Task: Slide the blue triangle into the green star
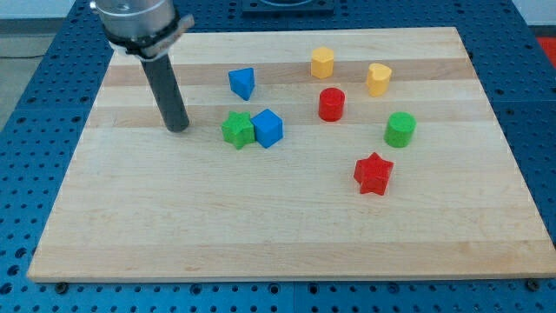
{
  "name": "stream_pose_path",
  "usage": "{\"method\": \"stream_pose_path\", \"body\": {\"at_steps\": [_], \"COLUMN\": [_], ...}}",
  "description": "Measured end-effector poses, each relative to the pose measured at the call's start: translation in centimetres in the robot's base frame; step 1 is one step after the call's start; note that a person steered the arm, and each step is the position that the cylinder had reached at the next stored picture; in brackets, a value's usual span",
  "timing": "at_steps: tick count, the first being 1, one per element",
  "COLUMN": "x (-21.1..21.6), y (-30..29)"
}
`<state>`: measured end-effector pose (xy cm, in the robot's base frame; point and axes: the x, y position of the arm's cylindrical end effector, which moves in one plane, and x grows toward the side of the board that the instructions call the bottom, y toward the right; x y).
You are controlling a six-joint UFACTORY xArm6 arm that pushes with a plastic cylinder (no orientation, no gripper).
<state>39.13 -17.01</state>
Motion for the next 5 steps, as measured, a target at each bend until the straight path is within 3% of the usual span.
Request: {"method": "stream_pose_path", "body": {"at_steps": [2,3,4,5], "x": [-11.5,-12.7,-10.9,-8.0], "y": [0.2,4.4,8.6,8.7]}}
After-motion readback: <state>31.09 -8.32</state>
